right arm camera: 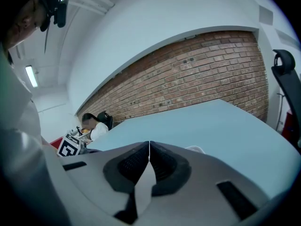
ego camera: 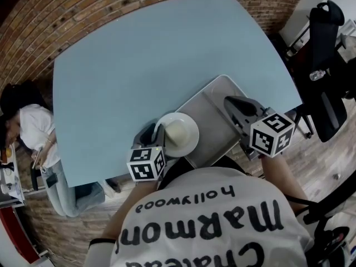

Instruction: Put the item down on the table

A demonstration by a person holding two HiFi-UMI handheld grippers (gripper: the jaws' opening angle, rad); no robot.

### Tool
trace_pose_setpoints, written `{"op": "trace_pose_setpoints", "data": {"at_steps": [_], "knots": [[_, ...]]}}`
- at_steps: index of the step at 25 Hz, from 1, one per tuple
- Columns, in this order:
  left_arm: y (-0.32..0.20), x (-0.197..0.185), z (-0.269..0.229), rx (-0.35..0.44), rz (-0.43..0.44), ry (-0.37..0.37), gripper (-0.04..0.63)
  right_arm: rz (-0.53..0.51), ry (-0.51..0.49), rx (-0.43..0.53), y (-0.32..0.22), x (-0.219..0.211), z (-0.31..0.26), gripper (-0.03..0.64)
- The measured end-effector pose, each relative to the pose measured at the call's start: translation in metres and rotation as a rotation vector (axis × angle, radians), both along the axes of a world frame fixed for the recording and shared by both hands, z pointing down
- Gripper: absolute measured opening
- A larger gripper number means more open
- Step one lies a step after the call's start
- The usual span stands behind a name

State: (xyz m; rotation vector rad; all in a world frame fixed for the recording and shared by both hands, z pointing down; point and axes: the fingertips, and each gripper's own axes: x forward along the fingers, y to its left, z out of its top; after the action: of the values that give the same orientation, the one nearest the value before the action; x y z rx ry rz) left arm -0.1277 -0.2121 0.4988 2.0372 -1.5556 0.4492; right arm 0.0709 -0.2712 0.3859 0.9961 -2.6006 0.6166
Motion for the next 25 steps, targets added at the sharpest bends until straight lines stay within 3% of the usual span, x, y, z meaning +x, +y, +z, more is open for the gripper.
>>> {"op": "trace_pose_setpoints", "data": {"at_steps": [6, 25], "knots": [[0.000, 0.004, -0.002, 0.053, 0.091, -0.135, 0.069, 0.003, 0.002, 0.002, 0.003, 0.000, 0.000, 0.011], [0.009, 0.007, -0.004, 0.073, 0.121, -0.142, 0.069, -0.020, 0.026, -0.019, 0.019, -0.006, 0.008, 0.011]]}}
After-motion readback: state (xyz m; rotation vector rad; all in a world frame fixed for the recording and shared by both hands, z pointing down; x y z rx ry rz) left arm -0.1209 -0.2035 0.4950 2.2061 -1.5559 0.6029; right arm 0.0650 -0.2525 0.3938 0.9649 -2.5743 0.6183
